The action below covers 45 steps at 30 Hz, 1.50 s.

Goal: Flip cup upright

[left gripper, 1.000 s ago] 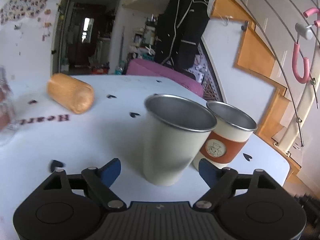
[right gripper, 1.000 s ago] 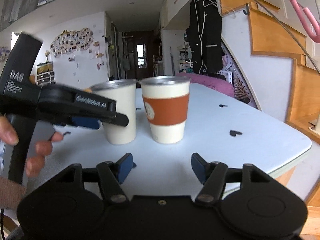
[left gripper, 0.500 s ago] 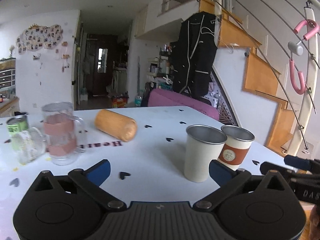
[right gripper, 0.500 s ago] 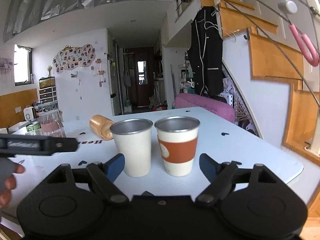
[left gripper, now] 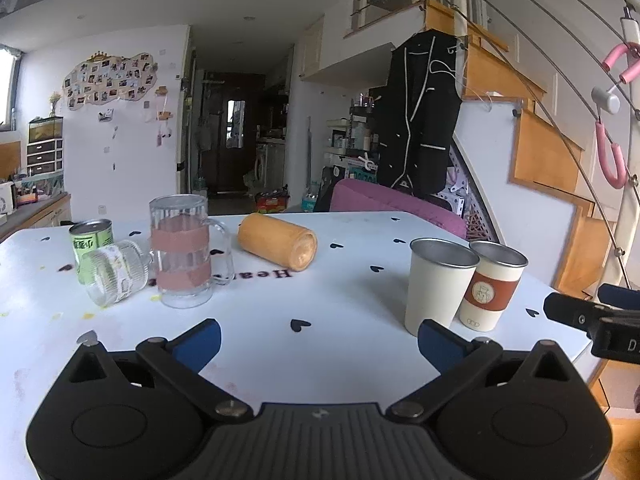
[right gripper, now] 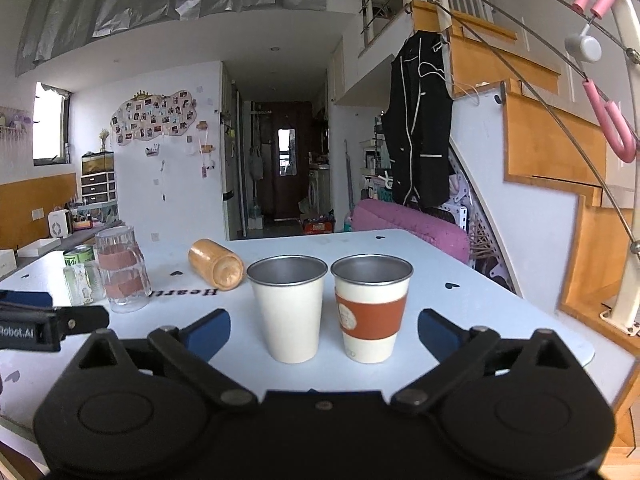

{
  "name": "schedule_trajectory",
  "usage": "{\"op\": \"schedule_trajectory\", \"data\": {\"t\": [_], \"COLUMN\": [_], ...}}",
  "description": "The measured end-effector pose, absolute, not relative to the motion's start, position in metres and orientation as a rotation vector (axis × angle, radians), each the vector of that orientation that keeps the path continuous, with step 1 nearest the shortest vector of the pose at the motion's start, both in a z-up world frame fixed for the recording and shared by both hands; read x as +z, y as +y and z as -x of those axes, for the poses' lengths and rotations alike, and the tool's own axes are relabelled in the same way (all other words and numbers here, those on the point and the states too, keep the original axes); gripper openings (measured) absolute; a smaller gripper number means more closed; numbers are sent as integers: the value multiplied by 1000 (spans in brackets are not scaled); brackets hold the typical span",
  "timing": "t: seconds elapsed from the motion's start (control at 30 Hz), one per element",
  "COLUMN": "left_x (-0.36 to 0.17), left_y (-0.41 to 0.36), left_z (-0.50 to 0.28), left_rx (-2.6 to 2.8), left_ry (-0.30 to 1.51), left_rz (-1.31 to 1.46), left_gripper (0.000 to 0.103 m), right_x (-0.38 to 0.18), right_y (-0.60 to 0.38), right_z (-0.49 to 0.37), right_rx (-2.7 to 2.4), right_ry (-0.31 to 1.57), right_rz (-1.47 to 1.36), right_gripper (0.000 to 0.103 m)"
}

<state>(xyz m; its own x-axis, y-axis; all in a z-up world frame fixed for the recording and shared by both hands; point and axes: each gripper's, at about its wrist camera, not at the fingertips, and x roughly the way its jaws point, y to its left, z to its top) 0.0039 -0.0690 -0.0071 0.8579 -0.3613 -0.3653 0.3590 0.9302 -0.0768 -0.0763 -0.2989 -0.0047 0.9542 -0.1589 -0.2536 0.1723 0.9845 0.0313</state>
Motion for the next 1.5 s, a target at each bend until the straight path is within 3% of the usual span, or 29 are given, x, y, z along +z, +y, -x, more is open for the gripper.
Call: {"op": "schedule_trajectory", "data": {"t": [1.5], "left_x": [-6], "left_y": [-58], "left_z": [-2], "left_rx": [-313], "left_ry": [396], "left_rz": [19], "left_gripper": [103], "right_x": [-8], "right_y": [-291], "right_z": [76], "right_rx": [-165], "right_ry": [274], "right_rz": [-17], "right_gripper": [103]}}
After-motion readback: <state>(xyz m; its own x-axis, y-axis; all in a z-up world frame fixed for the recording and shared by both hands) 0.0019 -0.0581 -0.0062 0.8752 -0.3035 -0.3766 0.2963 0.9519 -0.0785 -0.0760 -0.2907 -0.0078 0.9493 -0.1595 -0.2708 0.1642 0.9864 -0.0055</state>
